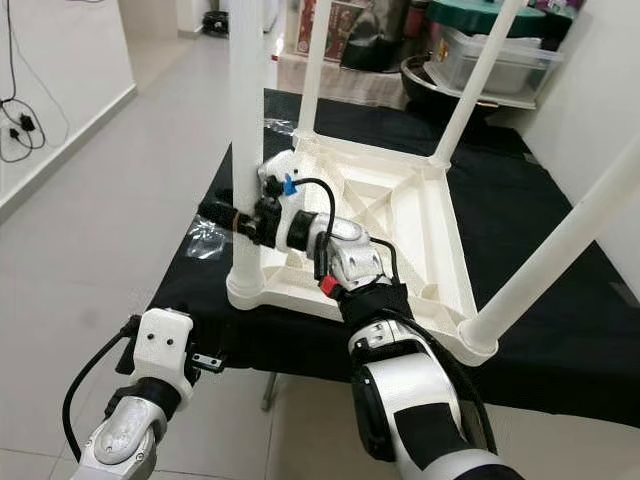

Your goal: Building children table

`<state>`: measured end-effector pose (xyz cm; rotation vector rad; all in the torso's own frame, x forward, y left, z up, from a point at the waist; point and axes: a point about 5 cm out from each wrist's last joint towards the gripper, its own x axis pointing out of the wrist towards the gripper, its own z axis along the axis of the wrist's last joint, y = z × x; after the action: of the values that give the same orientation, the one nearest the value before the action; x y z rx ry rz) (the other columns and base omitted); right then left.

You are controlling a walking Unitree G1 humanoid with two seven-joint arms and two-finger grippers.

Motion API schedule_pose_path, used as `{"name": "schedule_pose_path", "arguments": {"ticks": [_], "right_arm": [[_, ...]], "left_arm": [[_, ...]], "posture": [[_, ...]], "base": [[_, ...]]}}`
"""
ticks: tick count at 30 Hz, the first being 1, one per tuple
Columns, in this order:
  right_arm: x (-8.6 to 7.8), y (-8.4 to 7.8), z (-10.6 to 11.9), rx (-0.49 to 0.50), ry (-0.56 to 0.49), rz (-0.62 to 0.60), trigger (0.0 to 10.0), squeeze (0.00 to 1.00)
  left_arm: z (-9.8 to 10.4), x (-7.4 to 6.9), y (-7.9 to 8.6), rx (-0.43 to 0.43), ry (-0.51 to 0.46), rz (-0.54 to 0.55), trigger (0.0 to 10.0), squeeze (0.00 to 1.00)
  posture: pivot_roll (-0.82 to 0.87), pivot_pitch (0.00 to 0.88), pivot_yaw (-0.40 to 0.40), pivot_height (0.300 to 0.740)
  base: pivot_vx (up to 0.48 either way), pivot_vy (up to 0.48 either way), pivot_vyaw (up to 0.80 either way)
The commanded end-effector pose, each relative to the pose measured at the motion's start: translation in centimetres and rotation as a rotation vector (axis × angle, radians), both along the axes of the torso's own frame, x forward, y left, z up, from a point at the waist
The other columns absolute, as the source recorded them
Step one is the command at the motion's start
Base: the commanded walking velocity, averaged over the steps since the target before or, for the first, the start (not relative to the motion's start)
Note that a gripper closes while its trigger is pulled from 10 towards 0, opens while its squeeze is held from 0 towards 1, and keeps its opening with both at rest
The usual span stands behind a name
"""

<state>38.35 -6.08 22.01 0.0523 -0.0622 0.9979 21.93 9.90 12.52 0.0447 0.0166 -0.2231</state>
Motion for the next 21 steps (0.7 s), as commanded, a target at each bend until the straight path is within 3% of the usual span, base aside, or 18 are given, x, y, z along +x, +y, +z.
{"name": "schedule_pose_path", "arguments": {"ticks": [1, 3, 4, 7, 8, 10, 11, 13, 15, 17, 18, 20, 21], "right_arm": [[0.8, -1.3, 0.3, 0.042, -0.019, -0.176, 0.0, 0.0], [1.3, -2.4, -0.1, 0.068, -0.001, -0.462, 0.0, 0.0], [1.3, -2.4, -0.1, 0.068, -0.001, -0.462, 0.0, 0.0], [0.4, -5.2, -2.4, 0.029, 0.08, -1.006, 0.0, 0.0], [0.4, -5.2, -2.4, 0.029, 0.08, -1.006, 0.0, 0.0], [-0.8, -6.2, -3.4, 0.03, 0.13, -1.199, 0.0, 0.0], [-1.5, -5.9, -3.8, 0.052, 0.163, -1.254, 0.0, 0.0], [-2.1, -5.6, -4.0, 0.066, 0.188, -1.288, 0.0, 0.0], [-2.9, -3.8, -4.5, 0.079, 0.234, -1.273, 0.0, 0.0], [-3.0, -3.1, -4.6, 0.086, 0.244, -1.256, 0.0, 0.0], [-3.0, -2.4, -4.6, 0.114, 0.252, -1.223, 4.9, 0.0], [-2.9, -2.0, -4.5, 0.132, 0.255, -1.203, 4.9, 0.0], [-2.8, -1.5, -3.8, 0.174, 0.214, -1.153, 10.0, 0.0]], "left_arm": [[-0.1, -0.2, -0.3, -0.002, 0.011, -0.008, 10.0, 0.0], [-0.2, -0.2, -0.3, -0.003, 0.015, -0.011, 10.0, 0.0], [-0.2, -0.2, -0.3, -0.003, 0.015, -0.011, 10.0, 0.0], [-0.2, -0.2, -0.3, -0.002, 0.017, -0.015, 10.0, 0.0], [-0.2, -0.2, -0.3, -0.002, 0.017, -0.015, 10.0, 0.0], [-0.3, -0.2, -0.3, -0.001, 0.017, -0.018, 10.0, 0.0], [-0.2, -0.2, -0.3, 0.001, 0.016, -0.019, 10.0, 0.0], [-0.2, -0.2, -0.3, 0.003, 0.015, -0.02, 10.0, 0.0], [-0.2, -0.2, -0.3, 0.004, 0.016, -0.019, 10.0, 0.0], [-0.2, -0.2, -0.3, 0.004, 0.016, -0.018, 10.0, 0.0], [-0.3, -0.2, -0.3, 0.004, 0.017, -0.018, 10.0, 0.0], [-0.3, -0.2, -0.3, 0.003, 0.017, -0.019, 10.0, 0.0], [-0.3, -0.2, -0.3, 0.003, 0.019, -0.018, 10.0, 0.0]], "posture": [[0.12, 0.059, -0.149, 0.74], [0.12, 0.057, -0.146, 0.74], [0.12, 0.057, -0.146, 0.74], [0.11, 0.056, -0.143, 0.74], [0.11, 0.056, -0.143, 0.74], [0.11, 0.053, -0.141, 0.74], [0.11, 0.053, -0.14, 0.74], [0.11, 0.053, -0.14, 0.74], [0.12, 0.05, -0.14, 0.74], [0.12, 0.05, -0.14, 0.74], [0.12, 0.048, -0.14, 0.74], [0.12, 0.048, -0.14, 0.74], [0.11, 0.048, -0.141, 0.74]], "base": [[0.0, 0.0, 0.0], [0.0, 0.0, 0.0], [0.0, 0.0, 0.0], [0.0, 0.0, 0.0], [0.0, 0.0, 0.0], [0.0, 0.0, 0.0], [0.0, 0.0, 0.0], [0.0, 0.0, 0.0], [0.0, 0.0, 0.0], [0.0, 0.0, 0.0], [0.0, 0.0, 0.0], [0.0, 0.0, 0.0], [0.0, 0.0, 0.0]]}}
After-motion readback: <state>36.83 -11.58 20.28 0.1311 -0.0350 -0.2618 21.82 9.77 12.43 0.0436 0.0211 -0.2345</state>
